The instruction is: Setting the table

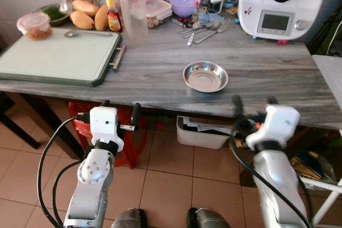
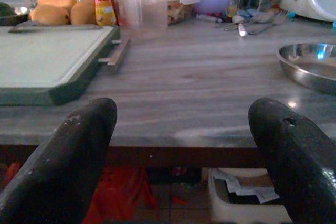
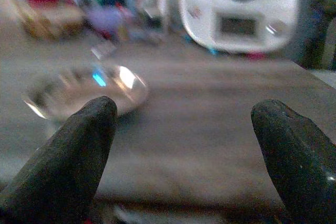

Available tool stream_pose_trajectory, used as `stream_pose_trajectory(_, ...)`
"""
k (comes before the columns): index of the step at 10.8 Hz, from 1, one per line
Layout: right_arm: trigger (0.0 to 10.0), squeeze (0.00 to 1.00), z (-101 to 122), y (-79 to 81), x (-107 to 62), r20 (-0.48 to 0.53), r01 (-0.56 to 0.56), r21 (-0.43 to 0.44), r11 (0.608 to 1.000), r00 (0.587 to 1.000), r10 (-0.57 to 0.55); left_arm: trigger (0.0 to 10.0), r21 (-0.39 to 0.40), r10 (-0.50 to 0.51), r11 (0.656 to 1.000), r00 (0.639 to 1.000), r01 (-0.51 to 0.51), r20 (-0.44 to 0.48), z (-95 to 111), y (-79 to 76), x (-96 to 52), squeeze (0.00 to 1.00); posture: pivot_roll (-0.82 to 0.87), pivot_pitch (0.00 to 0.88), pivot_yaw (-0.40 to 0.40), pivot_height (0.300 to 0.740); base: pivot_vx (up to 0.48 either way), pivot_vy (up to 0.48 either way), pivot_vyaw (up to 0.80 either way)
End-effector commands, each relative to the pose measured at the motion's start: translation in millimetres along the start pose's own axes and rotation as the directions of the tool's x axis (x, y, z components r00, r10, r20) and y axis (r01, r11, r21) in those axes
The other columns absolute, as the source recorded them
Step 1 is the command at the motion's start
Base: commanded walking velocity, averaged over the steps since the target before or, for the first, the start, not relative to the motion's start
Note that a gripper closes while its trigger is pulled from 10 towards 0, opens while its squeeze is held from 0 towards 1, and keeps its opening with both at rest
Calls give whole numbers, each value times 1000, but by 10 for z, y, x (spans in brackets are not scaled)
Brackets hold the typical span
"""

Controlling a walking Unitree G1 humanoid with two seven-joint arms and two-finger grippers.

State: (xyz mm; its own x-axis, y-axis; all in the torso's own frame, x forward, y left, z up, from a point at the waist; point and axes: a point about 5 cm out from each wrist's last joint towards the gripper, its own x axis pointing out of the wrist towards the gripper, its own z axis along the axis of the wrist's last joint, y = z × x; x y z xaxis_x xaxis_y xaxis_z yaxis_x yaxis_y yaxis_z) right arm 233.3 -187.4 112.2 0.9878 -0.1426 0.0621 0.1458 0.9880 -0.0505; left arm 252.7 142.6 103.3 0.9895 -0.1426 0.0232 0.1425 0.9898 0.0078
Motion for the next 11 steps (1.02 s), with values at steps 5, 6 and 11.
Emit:
stream_pose_trajectory(5, 10000, 0, 45, 58, -34, 2, -70, -3, 998, 998, 70, 10000, -32, -16, 999, 1000, 16, -15, 19, -20, -84, 0, -50, 115, 13, 740, 0, 0, 0)
stream_pose_trajectory(6, 10000, 0, 71, 80, 42, 2, -73, 26, 997, 997, 73, 10000, -26, -4, 1000, 1000, 4, -2, 55, -20, -57, 0, -45, 111, 7, 740, 0, 0, -425)
stream_pose_trajectory(11, 10000, 0, 118, 64, 163, 30, -86, 7, 996, 996, 86, 10000, -25, 19, 1000, 1000, -19, -9, 72, -31, 2, 0, -49, 116, 2, 740, 0, 0, 0)
